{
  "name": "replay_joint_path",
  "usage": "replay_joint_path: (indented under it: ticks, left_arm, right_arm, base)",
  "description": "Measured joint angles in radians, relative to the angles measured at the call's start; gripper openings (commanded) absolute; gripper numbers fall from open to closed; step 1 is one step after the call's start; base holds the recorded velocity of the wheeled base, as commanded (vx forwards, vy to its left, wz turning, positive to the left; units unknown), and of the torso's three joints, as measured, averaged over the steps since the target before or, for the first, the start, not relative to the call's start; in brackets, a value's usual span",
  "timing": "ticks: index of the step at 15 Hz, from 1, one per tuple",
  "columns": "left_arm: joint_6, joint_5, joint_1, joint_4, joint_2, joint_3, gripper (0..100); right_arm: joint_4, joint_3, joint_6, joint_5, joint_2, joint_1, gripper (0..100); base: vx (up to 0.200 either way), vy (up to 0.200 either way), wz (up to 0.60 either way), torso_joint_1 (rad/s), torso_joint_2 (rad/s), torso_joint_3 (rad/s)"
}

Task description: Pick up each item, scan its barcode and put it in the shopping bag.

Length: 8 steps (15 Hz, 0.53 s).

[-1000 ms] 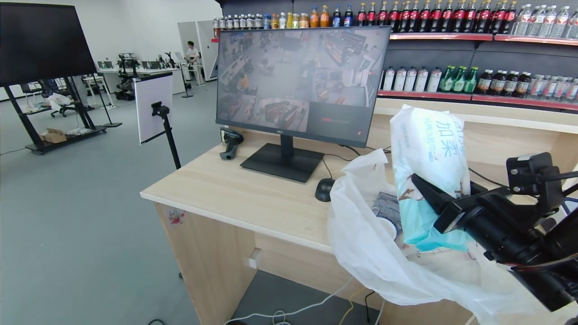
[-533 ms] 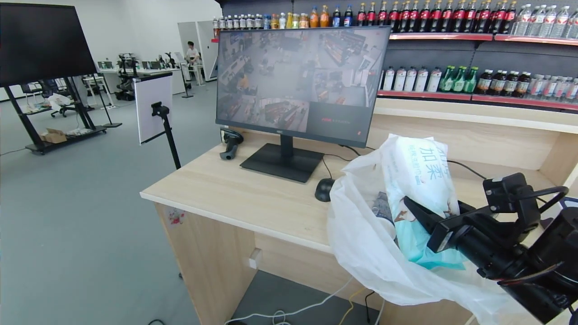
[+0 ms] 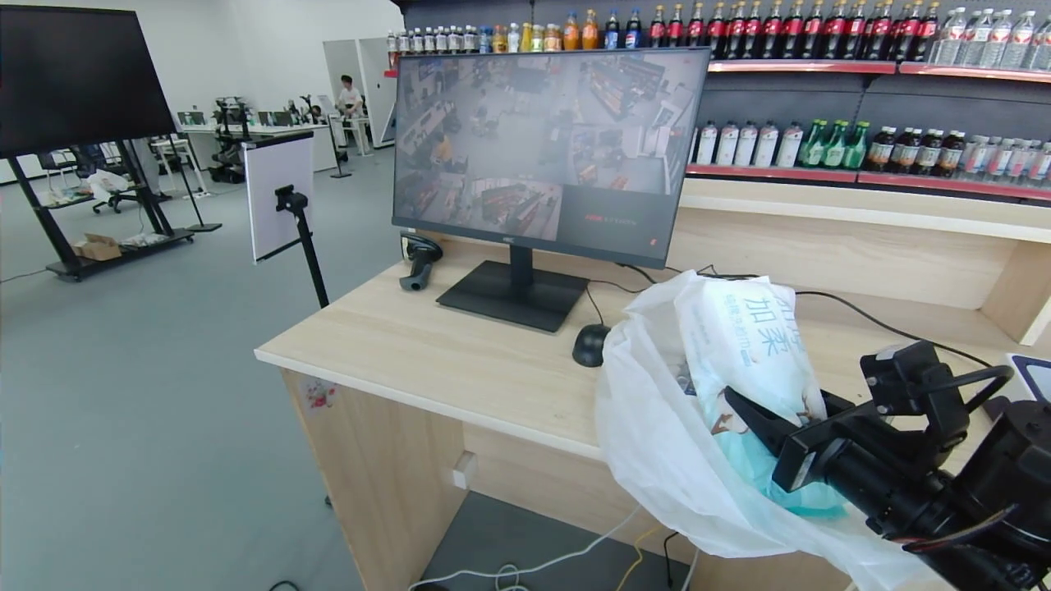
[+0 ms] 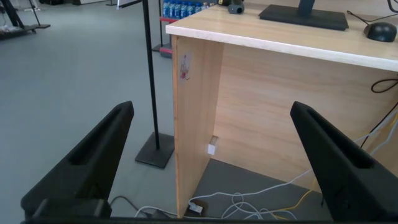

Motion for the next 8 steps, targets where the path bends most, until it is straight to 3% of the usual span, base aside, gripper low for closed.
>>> replay_joint_path:
  ticks: [8]
  left_arm:
    - [0.001, 0.0, 0.0, 0.0, 0.0, 0.0, 100]
  right_arm:
    - [-0.009, -0.038, -0.003, 0.001, 0.098, 0.001, 0]
  base:
    - [0.0, 0.0, 0.0, 0.0, 0.0, 0.0]
